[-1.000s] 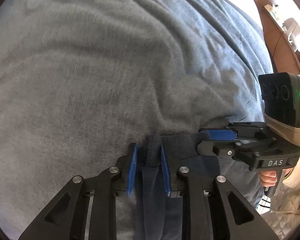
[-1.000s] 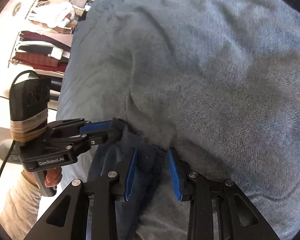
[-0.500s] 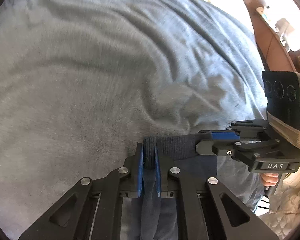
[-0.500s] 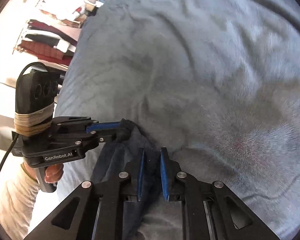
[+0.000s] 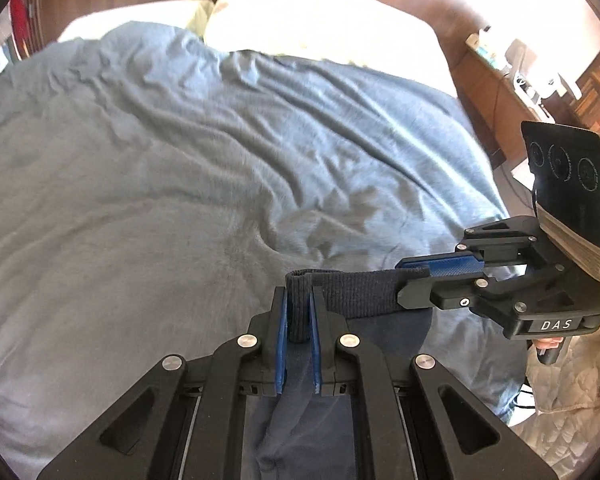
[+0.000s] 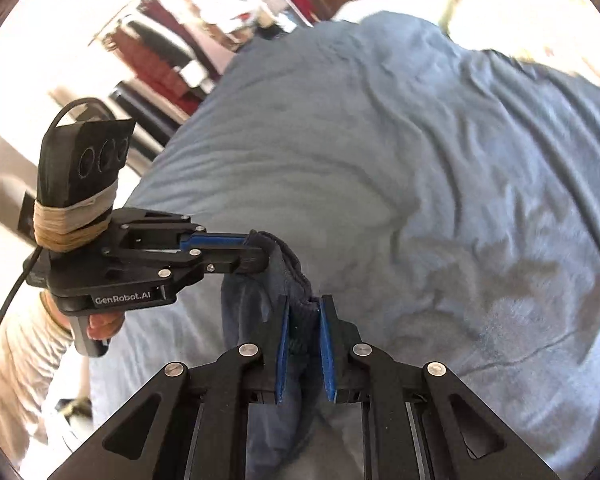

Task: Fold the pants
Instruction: 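Close the right tool on the drawstring beside the left tool's grip, then lift the waistband end with both tools and fold it over the pants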

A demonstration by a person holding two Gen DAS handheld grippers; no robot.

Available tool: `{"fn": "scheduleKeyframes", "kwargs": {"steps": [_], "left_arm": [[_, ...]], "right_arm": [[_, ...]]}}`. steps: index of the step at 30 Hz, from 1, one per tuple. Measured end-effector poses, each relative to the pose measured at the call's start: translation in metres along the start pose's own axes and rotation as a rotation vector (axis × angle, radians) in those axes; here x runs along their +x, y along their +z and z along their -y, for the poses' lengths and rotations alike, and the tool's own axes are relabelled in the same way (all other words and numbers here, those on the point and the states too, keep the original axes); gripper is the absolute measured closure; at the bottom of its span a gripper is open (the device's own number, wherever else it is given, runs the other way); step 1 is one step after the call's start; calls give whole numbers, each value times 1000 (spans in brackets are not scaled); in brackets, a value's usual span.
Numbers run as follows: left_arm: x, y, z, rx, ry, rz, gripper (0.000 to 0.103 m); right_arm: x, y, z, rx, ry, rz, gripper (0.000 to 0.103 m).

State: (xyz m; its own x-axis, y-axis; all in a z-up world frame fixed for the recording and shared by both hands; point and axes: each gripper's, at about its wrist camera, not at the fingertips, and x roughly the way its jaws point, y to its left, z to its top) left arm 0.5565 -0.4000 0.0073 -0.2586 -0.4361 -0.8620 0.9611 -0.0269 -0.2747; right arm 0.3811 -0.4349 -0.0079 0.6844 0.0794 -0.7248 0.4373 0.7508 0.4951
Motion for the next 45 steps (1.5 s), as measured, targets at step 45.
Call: {"fn": "scheduleKeyframes", "kwargs": {"steps": [45], "left_arm": [[-113,-347,47,-217,121,68,92]], "right_arm": [[13,-241,-264,-648,-13,-175,88]]}}
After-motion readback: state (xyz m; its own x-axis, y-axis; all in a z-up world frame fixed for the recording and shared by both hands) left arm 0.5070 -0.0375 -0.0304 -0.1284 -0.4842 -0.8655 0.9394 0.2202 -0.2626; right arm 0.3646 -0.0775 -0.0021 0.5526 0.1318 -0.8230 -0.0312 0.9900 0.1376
